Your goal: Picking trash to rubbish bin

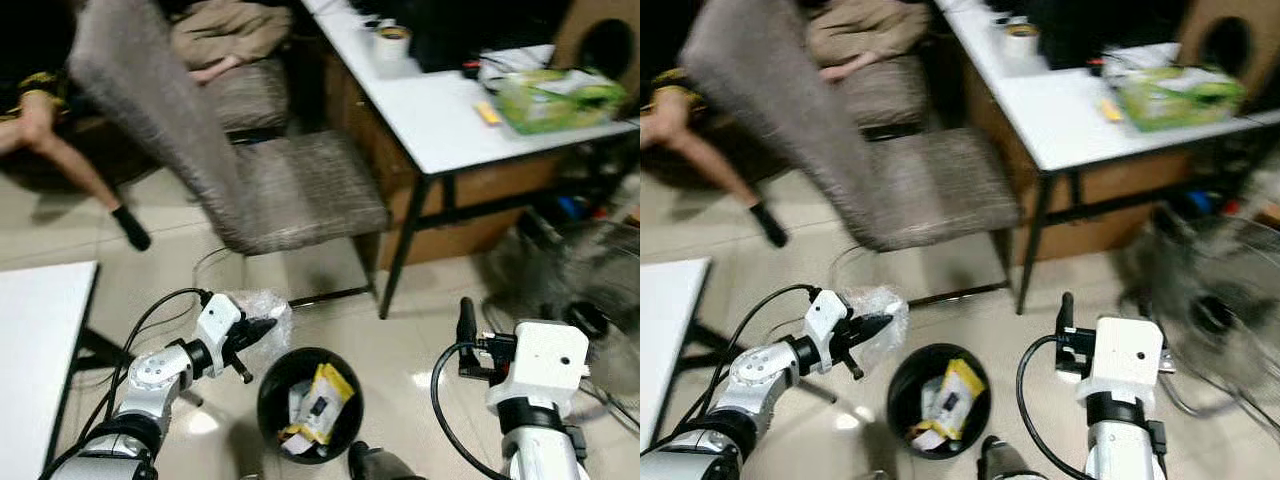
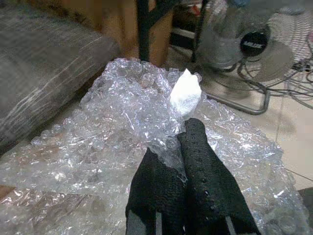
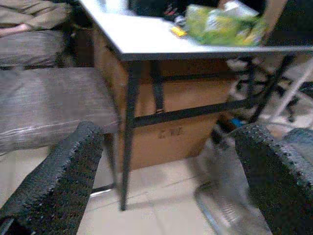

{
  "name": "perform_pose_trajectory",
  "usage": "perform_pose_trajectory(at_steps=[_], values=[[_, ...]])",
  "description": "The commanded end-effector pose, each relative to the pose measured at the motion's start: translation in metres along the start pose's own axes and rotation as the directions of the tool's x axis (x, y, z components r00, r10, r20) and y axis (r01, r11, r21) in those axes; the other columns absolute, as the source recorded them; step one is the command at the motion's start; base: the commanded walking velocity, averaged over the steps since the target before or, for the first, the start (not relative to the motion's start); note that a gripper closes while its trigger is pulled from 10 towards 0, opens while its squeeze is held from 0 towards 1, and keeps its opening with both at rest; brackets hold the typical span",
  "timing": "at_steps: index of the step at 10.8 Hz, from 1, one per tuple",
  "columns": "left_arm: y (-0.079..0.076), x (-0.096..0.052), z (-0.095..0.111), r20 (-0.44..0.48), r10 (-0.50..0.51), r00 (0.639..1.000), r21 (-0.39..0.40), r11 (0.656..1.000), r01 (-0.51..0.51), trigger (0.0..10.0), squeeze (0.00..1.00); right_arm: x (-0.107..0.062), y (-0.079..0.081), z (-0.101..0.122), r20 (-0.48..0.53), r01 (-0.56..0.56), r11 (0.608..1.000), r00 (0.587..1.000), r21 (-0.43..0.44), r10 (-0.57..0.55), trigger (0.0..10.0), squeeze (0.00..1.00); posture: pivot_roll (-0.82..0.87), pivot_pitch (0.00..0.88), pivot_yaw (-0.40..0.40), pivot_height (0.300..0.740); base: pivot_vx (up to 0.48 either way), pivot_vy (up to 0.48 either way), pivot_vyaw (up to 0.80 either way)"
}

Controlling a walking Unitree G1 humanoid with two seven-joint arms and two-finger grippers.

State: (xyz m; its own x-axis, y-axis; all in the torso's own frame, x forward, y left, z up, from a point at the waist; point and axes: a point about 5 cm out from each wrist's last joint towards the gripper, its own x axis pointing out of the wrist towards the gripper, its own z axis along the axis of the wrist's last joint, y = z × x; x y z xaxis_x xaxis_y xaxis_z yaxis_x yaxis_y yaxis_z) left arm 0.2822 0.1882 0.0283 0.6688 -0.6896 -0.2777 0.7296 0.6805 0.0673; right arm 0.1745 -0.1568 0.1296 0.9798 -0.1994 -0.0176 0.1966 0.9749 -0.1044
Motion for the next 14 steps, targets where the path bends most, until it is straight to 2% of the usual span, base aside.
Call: perform_pose_trajectory(at_steps=[1,2,4,5,6,7,9,11,14], values=[[0.0,-0.006,-0.007,-0.044,-0.001,0.999,0.017,1.0,0.002,10.0,0.0,-0.001,0.003,-0.009,-0.062,0.012,0.998,0.998,0.056,-0.008,10.0,0.0,0.02,0.16,0.062,0.74,0.0,0.0,0.0],[0.002,-0.009,-0.008,-0.054,0.01,0.998,0.022,1.0,-0.009,10.0,0.0,-0.002,0.004,-0.019,-0.117,0.028,0.994,0.993,0.106,-0.015,10.0,0.0,0.02,0.181,0.071,0.74,0.0,0.0,0.0],[0.005,-0.014,-0.01,-0.089,0.009,0.996,0.05,0.999,-0.005,10.0,0.0,-0.004,0.005,-0.024,-0.144,0.034,0.993,0.989,0.114,-0.017,10.0,0.0,0.02,0.214,0.087,0.74,0.0,0.0,0.0],[-0.005,0.004,-0.003,-0.074,-0.026,0.997,0.077,0.996,0.032,10.0,0.0,-0.006,0.008,-0.027,-0.165,0.041,0.99,0.986,0.138,-0.018,10.0,0.0,0.01,0.228,0.095,0.74,0.0,0.0,0.0],[-0.04,0.051,0.015,-0.034,-0.101,0.994,0.109,0.988,0.105,10.0,0.0,-0.008,0.011,-0.033,-0.196,0.047,0.985,0.981,0.167,-0.013,10.0,0.0,0.01,0.244,0.104,0.74,0.0,0.0,0.0],[-0.044,0.053,0.009,-0.09,-0.108,0.99,0.104,0.988,0.117,10.0,0.0,-0.009,0.015,-0.039,-0.229,0.052,0.981,0.973,0.189,-0.008,10.0,0.0,0.01,0.256,0.109,0.74,0.0,0.0,0.0],[-0.048,0.055,0.008,-0.115,-0.147,0.982,0.103,0.982,0.159,10.0,0.0,-0.01,0.023,-0.035,-0.234,0.025,0.972,0.972,0.233,0.031,10.0,0.0,0.0,0.275,0.117,0.74,0.0,0.0,0.0],[-0.057,0.061,0.004,-0.17,-0.148,0.974,0.159,0.972,0.175,10.0,0.0,-0.016,0.03,-0.034,-0.263,0.019,0.949,0.962,0.315,0.068,10.0,0.0,-0.02,0.287,0.121,0.74,0.0,0.0,0.0],[-0.07,0.064,-0.004,-0.22,-0.183,0.958,0.18,0.958,0.224,10.0,0.0,-0.022,0.04,-0.031,-0.29,-0.02,0.928,0.947,0.372,0.137,10.0,0.0,-0.05,0.299,0.126,0.74,0.0,0.0,0.0]])
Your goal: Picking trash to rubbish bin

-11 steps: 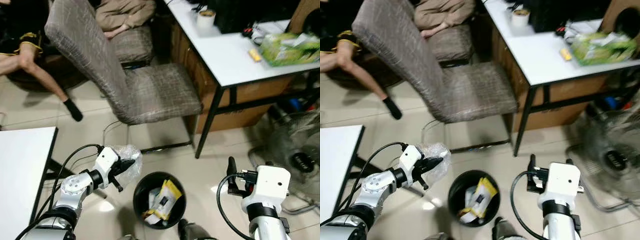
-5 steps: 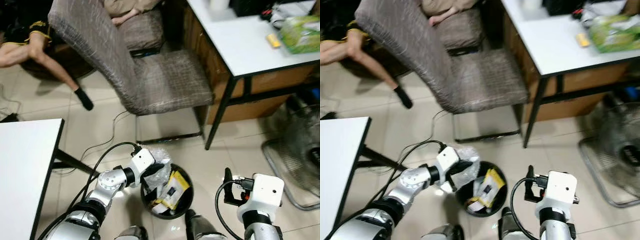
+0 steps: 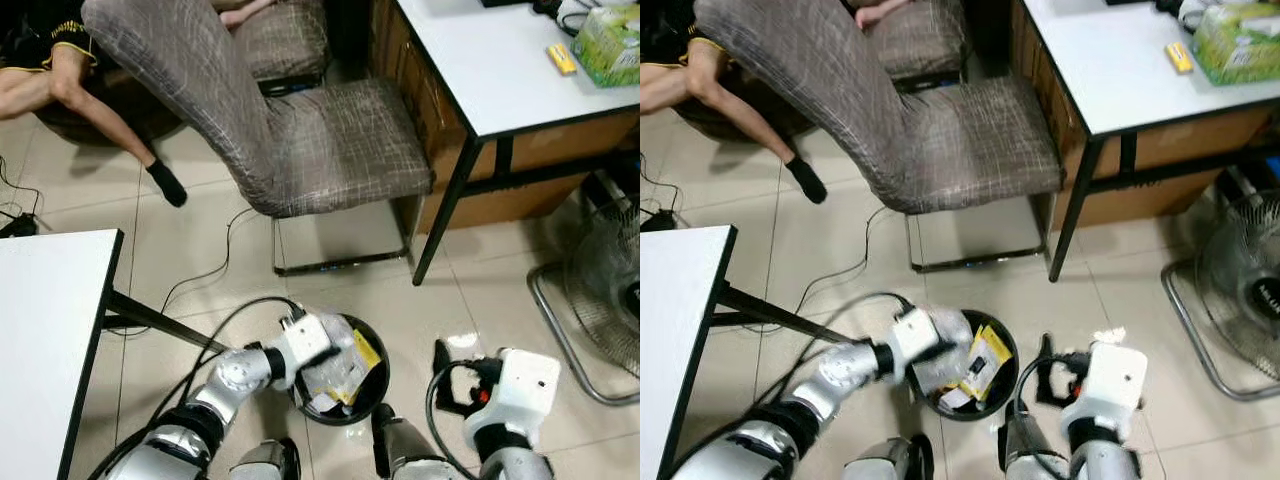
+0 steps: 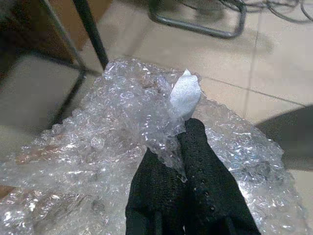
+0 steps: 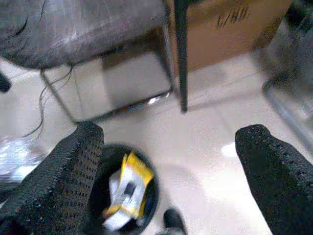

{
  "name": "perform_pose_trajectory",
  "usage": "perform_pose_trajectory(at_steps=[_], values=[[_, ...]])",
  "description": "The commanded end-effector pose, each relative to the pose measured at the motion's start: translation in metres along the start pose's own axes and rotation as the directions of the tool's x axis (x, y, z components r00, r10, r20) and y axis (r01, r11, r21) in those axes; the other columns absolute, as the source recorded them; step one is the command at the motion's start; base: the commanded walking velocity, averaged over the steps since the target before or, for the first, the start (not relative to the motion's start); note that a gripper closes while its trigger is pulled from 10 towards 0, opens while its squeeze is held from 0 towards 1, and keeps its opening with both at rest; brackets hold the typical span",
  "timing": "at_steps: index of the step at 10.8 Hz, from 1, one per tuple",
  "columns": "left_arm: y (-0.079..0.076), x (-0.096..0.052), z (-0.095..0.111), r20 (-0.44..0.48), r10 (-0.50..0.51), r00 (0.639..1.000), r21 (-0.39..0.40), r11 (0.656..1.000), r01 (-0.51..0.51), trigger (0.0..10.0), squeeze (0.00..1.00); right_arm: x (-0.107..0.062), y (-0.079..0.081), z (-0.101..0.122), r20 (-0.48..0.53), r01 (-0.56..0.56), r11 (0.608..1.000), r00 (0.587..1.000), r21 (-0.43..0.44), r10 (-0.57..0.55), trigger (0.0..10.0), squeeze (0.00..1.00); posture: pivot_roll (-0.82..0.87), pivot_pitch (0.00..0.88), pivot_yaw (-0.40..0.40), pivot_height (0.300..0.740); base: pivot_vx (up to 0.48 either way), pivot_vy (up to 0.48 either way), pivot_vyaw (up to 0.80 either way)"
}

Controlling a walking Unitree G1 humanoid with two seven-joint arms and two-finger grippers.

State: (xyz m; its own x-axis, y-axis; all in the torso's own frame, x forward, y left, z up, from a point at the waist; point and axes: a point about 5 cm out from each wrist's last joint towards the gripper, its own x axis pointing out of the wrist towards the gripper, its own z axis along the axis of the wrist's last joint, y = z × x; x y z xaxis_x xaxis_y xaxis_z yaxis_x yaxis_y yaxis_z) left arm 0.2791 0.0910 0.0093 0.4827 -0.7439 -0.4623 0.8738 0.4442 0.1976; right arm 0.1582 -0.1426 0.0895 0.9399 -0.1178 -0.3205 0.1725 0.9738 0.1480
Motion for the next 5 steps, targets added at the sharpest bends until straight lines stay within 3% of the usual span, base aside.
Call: perform_pose_trajectory(at_steps=[1,5], values=[[-0.012,-0.001,-0.014,-0.062,-0.023,0.998,-0.008,1.0,0.022,10.0,0.0,-0.007,0.032,-0.003,-0.046,-0.074,0.983,0.996,0.168,0.082,10.0,0.0,-0.06,0.304,0.127,0.74,0.0,0.0,0.0],[-0.032,0.004,-0.025,-0.14,-0.051,0.989,0.032,0.998,0.056,10.0,0.0,-0.013,0.04,-0.012,-0.129,-0.136,0.974,0.979,0.181,0.161,10.0,0.0,-0.08,0.308,0.122,0.74,0.0,0.0,0.0]])
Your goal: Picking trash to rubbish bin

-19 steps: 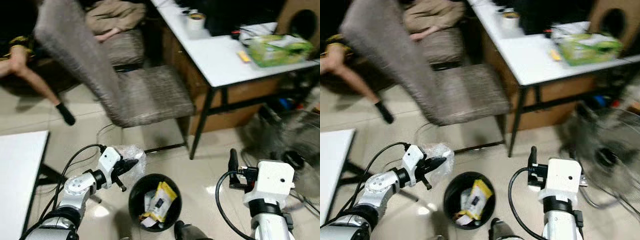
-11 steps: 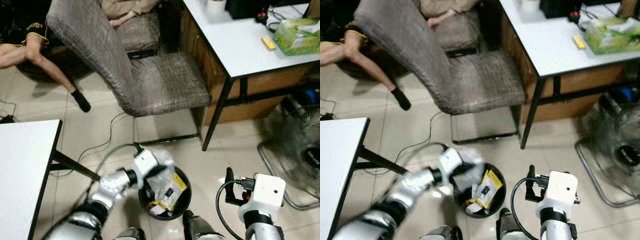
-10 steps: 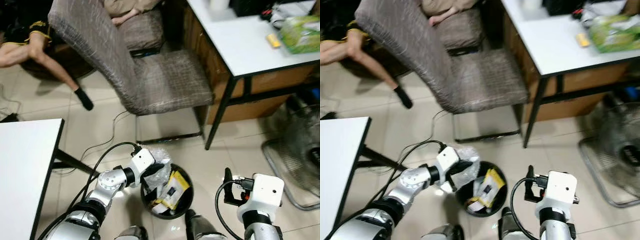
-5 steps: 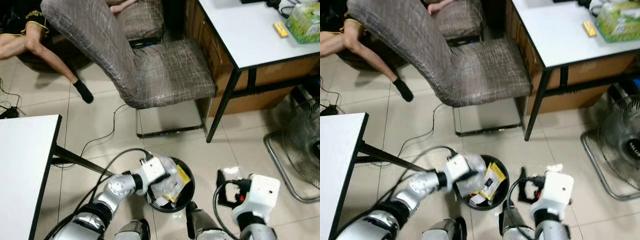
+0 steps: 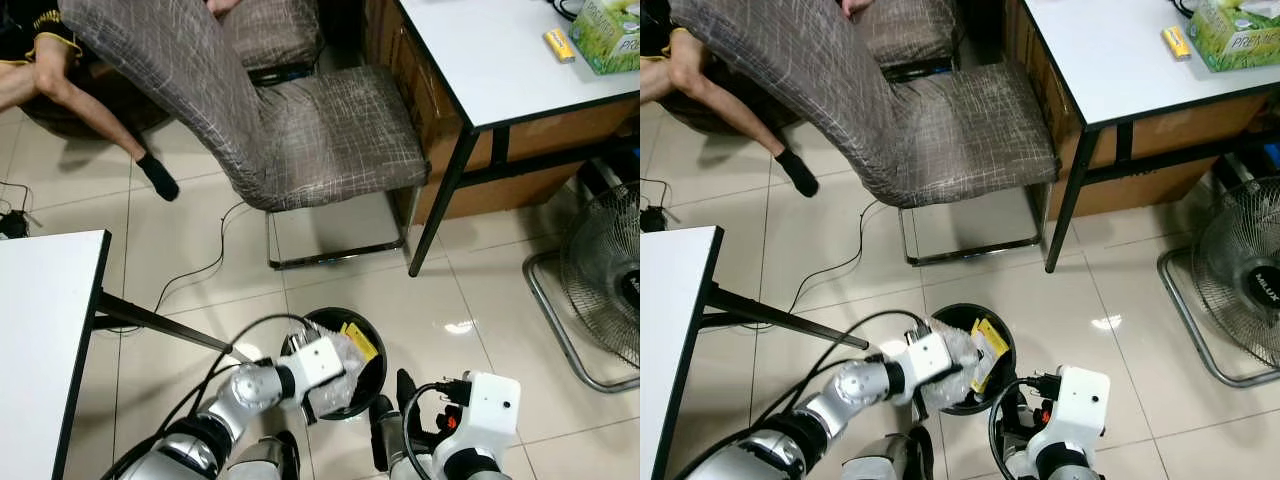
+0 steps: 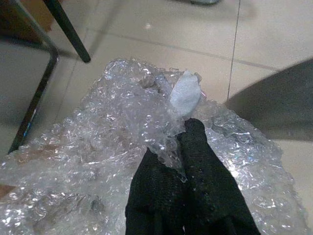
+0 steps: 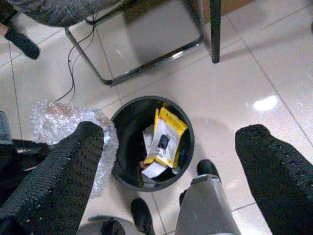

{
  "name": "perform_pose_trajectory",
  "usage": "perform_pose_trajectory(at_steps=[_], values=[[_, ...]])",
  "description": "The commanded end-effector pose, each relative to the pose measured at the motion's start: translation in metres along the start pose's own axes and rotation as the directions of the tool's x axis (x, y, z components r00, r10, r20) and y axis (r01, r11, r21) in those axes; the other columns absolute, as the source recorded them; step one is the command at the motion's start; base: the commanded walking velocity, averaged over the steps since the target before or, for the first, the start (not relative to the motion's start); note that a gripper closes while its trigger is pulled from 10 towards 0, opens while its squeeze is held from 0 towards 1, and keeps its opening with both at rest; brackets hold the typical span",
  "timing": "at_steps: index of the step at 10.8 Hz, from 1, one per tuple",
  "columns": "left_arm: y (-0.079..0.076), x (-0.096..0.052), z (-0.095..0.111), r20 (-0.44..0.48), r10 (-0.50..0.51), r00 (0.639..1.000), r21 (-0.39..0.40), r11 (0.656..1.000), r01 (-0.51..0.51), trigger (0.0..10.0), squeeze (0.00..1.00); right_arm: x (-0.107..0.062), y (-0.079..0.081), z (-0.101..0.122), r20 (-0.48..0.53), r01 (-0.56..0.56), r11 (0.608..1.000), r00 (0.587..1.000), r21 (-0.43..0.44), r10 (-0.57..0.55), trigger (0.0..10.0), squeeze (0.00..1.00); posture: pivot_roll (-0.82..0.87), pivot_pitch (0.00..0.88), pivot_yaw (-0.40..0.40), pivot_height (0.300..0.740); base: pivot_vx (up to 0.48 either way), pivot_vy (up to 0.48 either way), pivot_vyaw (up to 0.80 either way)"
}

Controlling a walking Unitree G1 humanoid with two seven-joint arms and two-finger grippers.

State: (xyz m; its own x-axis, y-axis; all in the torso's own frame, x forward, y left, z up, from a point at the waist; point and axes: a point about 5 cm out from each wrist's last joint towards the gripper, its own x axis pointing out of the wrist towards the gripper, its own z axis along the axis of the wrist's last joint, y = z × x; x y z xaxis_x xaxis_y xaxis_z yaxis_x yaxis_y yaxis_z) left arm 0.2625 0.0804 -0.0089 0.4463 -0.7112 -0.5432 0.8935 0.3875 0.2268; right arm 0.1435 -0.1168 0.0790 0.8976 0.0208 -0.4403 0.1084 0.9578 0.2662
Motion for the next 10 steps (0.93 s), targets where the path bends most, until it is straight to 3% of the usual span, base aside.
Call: perform_pose_trajectory(at_steps=[1,4,10], values=[[-0.013,-0.001,-0.014,-0.059,-0.027,0.998,-0.019,1.0,0.025,10.0,0.0,0.001,0.019,0.005,0.007,-0.059,0.996,0.998,0.073,0.059,10.0,0.0,-0.09,0.31,0.118,0.74,0.0,0.0,0.0],[-0.017,0.006,-0.008,-0.034,-0.002,0.999,-0.098,0.995,-0.001,10.0,0.0,-0.001,0.02,0.004,-0.009,-0.063,0.996,0.998,0.069,0.064,10.0,0.0,-0.09,0.31,0.117,0.74,0.0,0.0,0.0],[-0.007,0.014,0.014,0.06,0.074,0.995,-0.136,0.989,-0.066,10.0,0.0,0.0,0.022,0.006,-0.01,-0.077,0.995,0.997,0.068,0.078,10.0,0.0,-0.1,0.312,0.119,0.74,0.0,0.0,0.0]])
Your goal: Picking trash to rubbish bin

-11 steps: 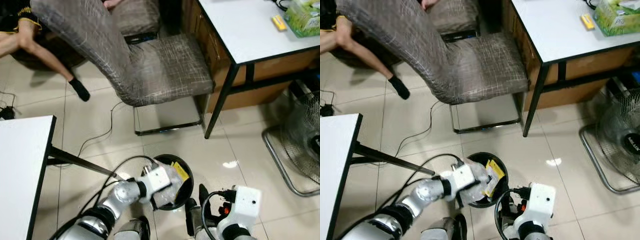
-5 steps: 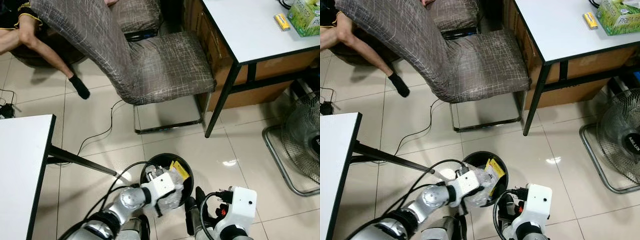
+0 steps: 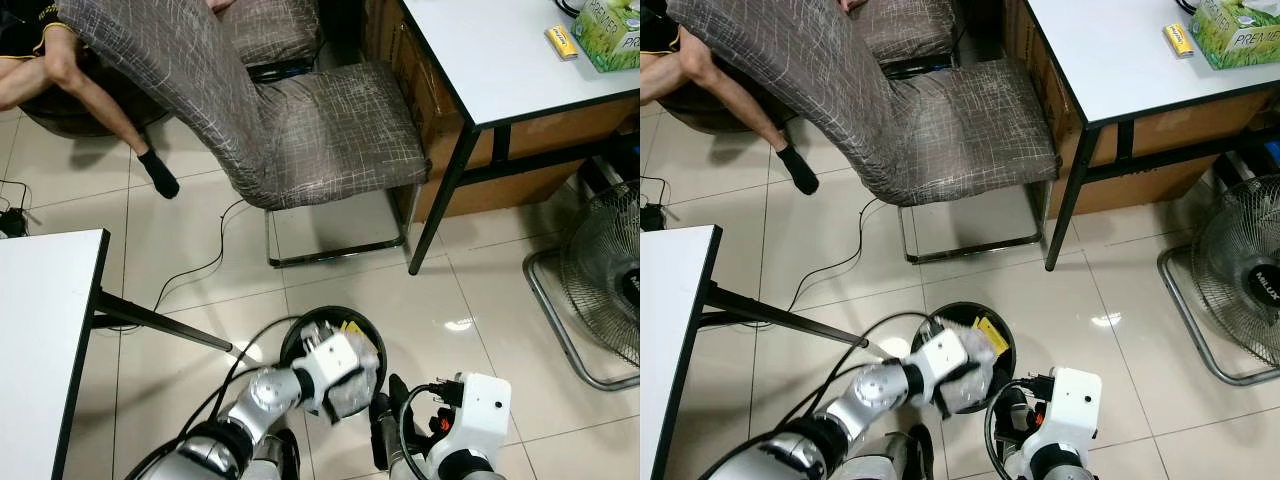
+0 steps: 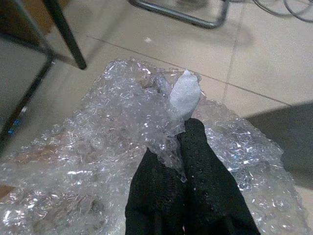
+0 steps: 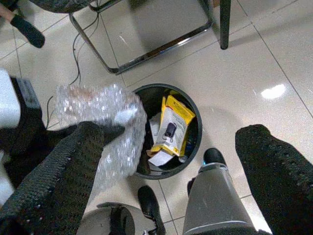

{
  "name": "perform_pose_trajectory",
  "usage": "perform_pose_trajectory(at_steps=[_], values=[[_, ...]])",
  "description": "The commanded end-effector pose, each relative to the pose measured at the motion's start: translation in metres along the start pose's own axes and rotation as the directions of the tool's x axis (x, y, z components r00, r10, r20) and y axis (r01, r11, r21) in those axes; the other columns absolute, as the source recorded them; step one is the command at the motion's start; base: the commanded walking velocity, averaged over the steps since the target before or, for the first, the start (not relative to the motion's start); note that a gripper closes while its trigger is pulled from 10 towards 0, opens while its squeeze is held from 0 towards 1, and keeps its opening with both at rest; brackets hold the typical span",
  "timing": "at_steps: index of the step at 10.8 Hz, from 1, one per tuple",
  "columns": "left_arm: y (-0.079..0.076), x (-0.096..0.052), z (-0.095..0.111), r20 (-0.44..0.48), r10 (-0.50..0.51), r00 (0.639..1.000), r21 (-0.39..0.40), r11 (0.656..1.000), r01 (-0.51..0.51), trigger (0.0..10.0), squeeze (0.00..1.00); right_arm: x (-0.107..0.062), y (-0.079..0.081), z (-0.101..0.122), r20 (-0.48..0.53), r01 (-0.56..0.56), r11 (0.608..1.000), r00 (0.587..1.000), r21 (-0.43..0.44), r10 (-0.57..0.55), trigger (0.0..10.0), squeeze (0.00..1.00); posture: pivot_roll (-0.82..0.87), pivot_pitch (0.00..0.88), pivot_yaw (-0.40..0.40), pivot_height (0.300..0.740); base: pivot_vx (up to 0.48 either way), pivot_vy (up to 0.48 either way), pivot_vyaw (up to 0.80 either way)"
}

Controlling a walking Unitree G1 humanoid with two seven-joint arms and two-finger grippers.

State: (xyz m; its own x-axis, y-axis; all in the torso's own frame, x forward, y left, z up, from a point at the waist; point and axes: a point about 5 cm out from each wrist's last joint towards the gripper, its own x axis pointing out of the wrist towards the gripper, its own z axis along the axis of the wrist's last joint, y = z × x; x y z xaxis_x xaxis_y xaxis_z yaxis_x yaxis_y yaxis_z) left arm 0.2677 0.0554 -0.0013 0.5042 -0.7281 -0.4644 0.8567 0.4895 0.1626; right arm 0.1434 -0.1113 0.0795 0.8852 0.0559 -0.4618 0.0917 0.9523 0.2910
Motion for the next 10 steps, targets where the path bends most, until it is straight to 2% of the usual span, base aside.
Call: perform_pose_trajectory(at_steps=[1,2,3,5,10], values=[[0.0,-0.003,-0.006,-0.009,0.038,0.999,-0.022,0.999,-0.038,10.0,0.0,0.001,0.017,0.006,0.021,-0.054,0.997,0.998,0.051,0.053,10.0,0.0,-0.1,0.312,0.119,0.74,0.0,0.0,0.0],[0.006,-0.003,-0.004,-0.006,0.082,0.997,-0.014,0.997,-0.082,10.0,0.0,0.001,0.017,0.006,0.019,-0.057,0.997,0.998,0.05,0.056,10.0,0.0,-0.1,0.313,0.118,0.74,0.0,0.0,0.0],[0.006,-0.003,-0.004,-0.006,0.082,0.997,-0.014,0.997,-0.082,10.0,0.0,0.001,0.017,0.006,0.019,-0.057,0.997,0.998,0.05,0.056,10.0,0.0,-0.1,0.313,0.118,0.74,0.0,0.0,0.0],[0.014,-0.005,-0.003,-0.004,0.143,0.99,-0.042,0.989,-0.143,10.0,0.0,0.001,0.019,0.006,0.014,-0.065,0.997,0.998,0.049,0.065,10.0,0.0,-0.1,0.314,0.117,0.74,0.0,0.0,0.0],[0.011,-0.005,-0.005,-0.008,0.14,0.99,-0.046,0.989,-0.141,10.0,0.0,0.002,0.019,0.006,0.013,-0.07,0.997,0.998,0.044,0.069,10.0,0.0,-0.09,0.317,0.113,0.74,0.0,0.0,0.0]])
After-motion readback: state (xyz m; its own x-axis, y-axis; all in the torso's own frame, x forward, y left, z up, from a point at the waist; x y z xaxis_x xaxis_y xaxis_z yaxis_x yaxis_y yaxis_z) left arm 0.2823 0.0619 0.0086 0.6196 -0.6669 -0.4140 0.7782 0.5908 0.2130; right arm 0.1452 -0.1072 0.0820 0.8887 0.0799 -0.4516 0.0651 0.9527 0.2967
